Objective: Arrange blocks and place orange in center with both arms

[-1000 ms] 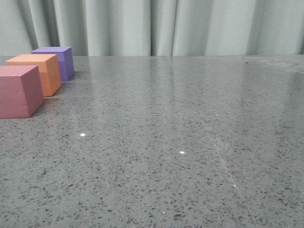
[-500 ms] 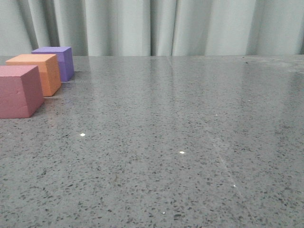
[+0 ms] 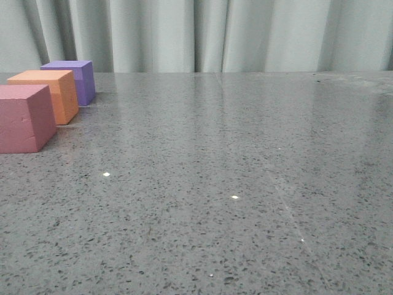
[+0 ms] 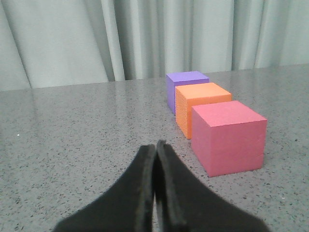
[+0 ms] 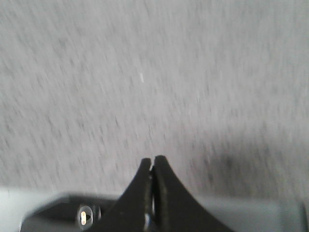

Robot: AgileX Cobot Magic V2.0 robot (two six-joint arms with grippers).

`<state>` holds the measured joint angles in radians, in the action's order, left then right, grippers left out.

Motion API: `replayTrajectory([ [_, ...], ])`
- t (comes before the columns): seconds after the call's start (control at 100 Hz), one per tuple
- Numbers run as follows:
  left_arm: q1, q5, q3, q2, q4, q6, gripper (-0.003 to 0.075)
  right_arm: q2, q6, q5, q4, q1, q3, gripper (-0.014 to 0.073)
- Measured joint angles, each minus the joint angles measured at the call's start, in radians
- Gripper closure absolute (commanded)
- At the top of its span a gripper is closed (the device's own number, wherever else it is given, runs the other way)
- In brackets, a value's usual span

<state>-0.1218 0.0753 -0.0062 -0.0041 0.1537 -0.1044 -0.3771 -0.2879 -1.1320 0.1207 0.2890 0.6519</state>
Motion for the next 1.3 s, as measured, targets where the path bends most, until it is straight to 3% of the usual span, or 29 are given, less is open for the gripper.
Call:
replayTrajectory([
  [0.28,0.000,0.000,0.000,0.000,0.000,0.000,0.0739,0.124,0.000,0.519,0.059,0.000,-0.178,0.0661],
  [0.42,0.000,0.000,0.000,0.000,0.000,0.000,0.0739,0.217,0.000,0.690,0.071,0.000,-0.316,0.0661],
  [0.75,0.000,-0.002,0.000,0.000,0.000,0.000,0.0739,0.384,0.002,0.800,0.071,-0.011,-0.531,0.0661],
  [1.1,0.000,-0.002,0.000,0.000,0.000,0.000,0.0739,0.388,0.071,0.957,-0.070,-0.175,-0.649,0.0661],
  [1.3,0.000,-0.002,0.000,0.000,0.000,0.000,0.0739,0.388,0.072,0.986,-0.065,-0.189,-0.667,0.0661],
])
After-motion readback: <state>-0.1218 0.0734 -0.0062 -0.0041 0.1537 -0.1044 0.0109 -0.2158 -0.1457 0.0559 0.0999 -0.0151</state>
